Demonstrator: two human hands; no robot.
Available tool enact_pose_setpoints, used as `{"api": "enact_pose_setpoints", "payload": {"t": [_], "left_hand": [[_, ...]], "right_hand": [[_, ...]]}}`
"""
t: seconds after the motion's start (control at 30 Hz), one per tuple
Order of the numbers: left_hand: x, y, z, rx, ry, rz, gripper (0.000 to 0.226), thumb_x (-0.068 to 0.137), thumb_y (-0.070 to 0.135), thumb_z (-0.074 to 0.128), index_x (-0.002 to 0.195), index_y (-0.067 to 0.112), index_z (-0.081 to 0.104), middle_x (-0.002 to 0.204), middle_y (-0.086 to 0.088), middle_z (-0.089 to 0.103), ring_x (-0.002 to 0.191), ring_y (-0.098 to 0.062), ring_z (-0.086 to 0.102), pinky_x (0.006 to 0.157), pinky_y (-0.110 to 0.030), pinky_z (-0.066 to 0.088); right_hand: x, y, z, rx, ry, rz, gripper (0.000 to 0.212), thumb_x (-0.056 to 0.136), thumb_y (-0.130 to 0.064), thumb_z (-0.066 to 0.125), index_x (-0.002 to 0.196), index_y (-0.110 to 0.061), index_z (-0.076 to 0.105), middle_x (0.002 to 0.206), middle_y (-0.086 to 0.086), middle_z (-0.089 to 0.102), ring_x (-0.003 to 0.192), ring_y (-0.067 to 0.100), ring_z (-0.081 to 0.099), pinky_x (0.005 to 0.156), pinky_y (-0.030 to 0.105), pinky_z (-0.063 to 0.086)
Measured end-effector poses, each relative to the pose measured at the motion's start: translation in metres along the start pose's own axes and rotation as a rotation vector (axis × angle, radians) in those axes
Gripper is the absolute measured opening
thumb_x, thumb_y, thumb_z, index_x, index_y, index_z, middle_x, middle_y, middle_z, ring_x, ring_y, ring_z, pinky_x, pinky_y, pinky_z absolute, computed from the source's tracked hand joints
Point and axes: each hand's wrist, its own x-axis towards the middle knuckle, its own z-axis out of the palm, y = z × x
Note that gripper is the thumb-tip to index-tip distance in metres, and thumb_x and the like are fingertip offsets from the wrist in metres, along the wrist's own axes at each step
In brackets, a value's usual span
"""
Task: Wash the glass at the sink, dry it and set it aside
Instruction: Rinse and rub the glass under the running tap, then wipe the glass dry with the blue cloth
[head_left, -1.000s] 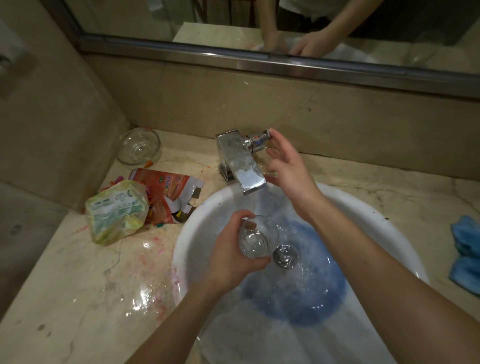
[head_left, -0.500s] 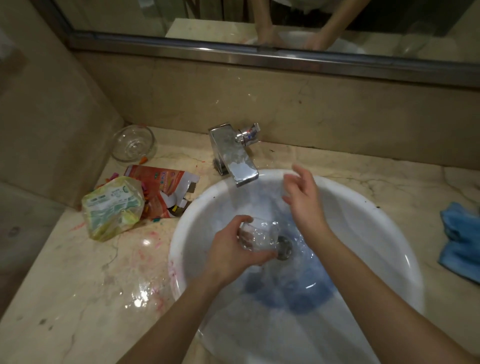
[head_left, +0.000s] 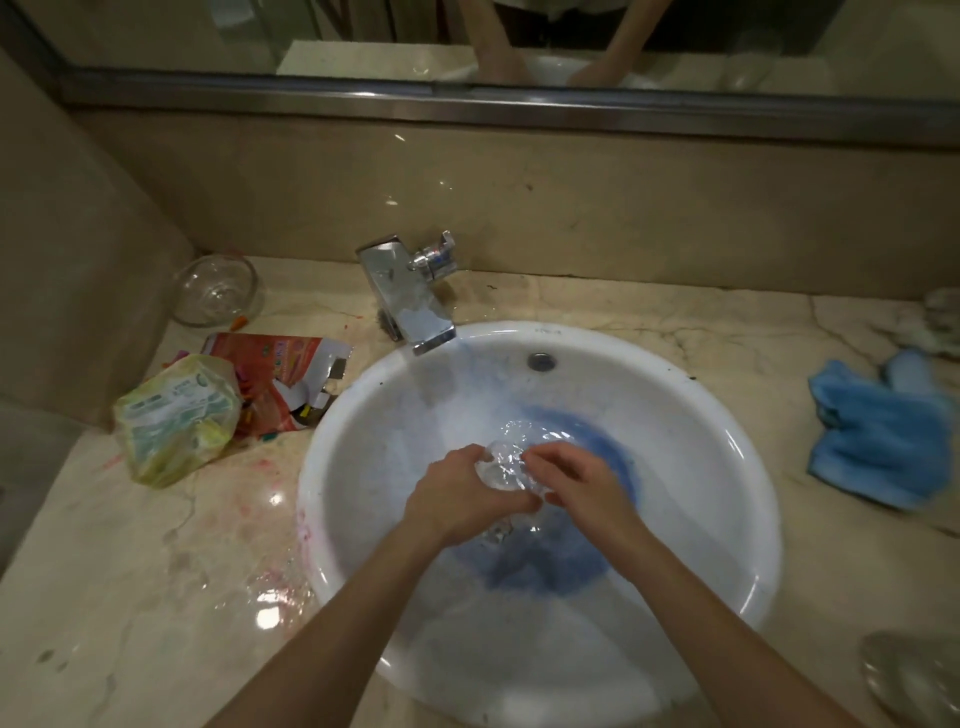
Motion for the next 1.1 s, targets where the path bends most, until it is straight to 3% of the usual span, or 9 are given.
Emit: {"api": "enact_pose_setpoints", "payload": {"t": [0.1, 0.17, 0.3, 0.43, 0.63, 0.7, 0.77, 0.87, 1.1], "left_hand": [[-0.006, 0.006, 0.000, -0.048, -0.096, -0.074, 0.089, 0.042, 0.070, 0.079, 0.118, 0.028, 0.062, 0.114, 0.003, 0.066, 0.095, -0.016, 0.072, 0.081, -0.035, 0.062], [-0.012, 0.014, 0.001, -0.070, -0.174, -0.087, 0.077, 0.039, 0.070, 0.076, 0.099, 0.025, 0.062, 0.099, -0.004, 0.075, 0.079, -0.019, 0.076, 0.073, -0.037, 0.065], [-0.019, 0.025, 0.007, -0.073, -0.358, -0.111, 0.048, 0.062, 0.063, 0.078, 0.078, 0.019, 0.068, 0.073, -0.004, 0.071, 0.062, -0.020, 0.070, 0.068, -0.035, 0.061], [-0.028, 0.037, 0.010, -0.112, -0.514, -0.107, 0.040, 0.076, 0.060, 0.072, 0.093, 0.024, 0.066, 0.096, -0.005, 0.072, 0.080, -0.025, 0.072, 0.071, -0.033, 0.059], [-0.023, 0.040, 0.036, -0.280, -0.351, 0.067, 0.073, 0.057, 0.056, 0.086, 0.118, 0.026, 0.060, 0.105, -0.007, 0.075, 0.088, -0.017, 0.076, 0.082, -0.043, 0.064], [-0.026, 0.045, 0.041, -0.297, -0.251, 0.173, 0.071, 0.055, 0.046, 0.090, 0.117, 0.028, 0.059, 0.098, -0.007, 0.074, 0.078, -0.005, 0.073, 0.073, -0.033, 0.064], [-0.032, 0.056, 0.045, -0.292, -0.150, 0.272, 0.071, 0.057, 0.035, 0.094, 0.118, 0.028, 0.057, 0.096, -0.001, 0.072, 0.073, 0.004, 0.068, 0.065, -0.019, 0.059], [-0.035, 0.072, 0.052, -0.306, -0.069, 0.437, 0.074, 0.052, 0.025, 0.098, 0.116, 0.024, 0.062, 0.097, 0.004, 0.074, 0.087, -0.005, 0.071, 0.079, -0.024, 0.059], [-0.051, 0.118, 0.069, -0.458, -0.063, 0.715, 0.077, 0.049, 0.000, 0.098, 0.116, 0.015, 0.064, 0.107, 0.003, 0.075, 0.101, -0.012, 0.071, 0.085, -0.021, 0.055]], "right_hand": [[-0.006, 0.008, -0.002, 0.010, 0.011, 0.022, 0.017, 0.090, -0.018, 0.068, 0.075, -0.022, 0.073, 0.078, 0.000, 0.073, 0.078, 0.015, 0.066, 0.082, 0.044, 0.056], [-0.011, 0.010, -0.004, 0.032, 0.024, 0.057, 0.019, 0.091, -0.020, 0.066, 0.074, -0.015, 0.072, 0.077, 0.006, 0.069, 0.077, 0.020, 0.063, 0.081, 0.047, 0.055], [-0.020, 0.011, -0.010, 0.088, 0.028, 0.186, 0.025, 0.094, -0.022, 0.062, 0.071, -0.013, 0.063, 0.065, 0.002, 0.058, 0.065, 0.013, 0.052, 0.060, 0.020, 0.044], [-0.027, 0.010, -0.025, 0.092, 0.008, 0.245, 0.021, 0.094, -0.025, 0.061, 0.079, -0.012, 0.068, 0.062, -0.002, 0.059, 0.053, 0.003, 0.051, 0.047, 0.009, 0.039], [-0.044, -0.003, -0.049, 0.200, 0.078, 0.104, 0.014, 0.090, -0.025, 0.067, 0.081, -0.015, 0.067, 0.076, -0.005, 0.067, 0.073, 0.009, 0.059, 0.065, 0.017, 0.045], [-0.051, -0.005, -0.061, 0.195, 0.122, 0.027, 0.008, 0.086, -0.024, 0.073, 0.088, -0.018, 0.067, 0.085, -0.010, 0.070, 0.083, 0.006, 0.064, 0.076, 0.021, 0.049], [-0.059, -0.003, -0.074, 0.182, 0.157, -0.017, 0.028, 0.081, -0.024, 0.079, 0.104, -0.024, 0.063, 0.107, -0.007, 0.069, 0.103, 0.007, 0.064, 0.090, 0.026, 0.051], [-0.072, -0.005, -0.096, 0.191, 0.153, -0.066, 0.054, 0.072, -0.019, 0.086, 0.118, -0.029, 0.057, 0.123, -0.004, 0.065, 0.118, 0.010, 0.059, 0.096, 0.027, 0.051], [-0.103, -0.018, -0.140, 0.111, 0.224, -0.307, 0.079, 0.053, -0.009, 0.097, 0.118, -0.027, 0.057, 0.115, -0.008, 0.068, 0.111, 0.012, 0.065, 0.089, 0.026, 0.054]]}}
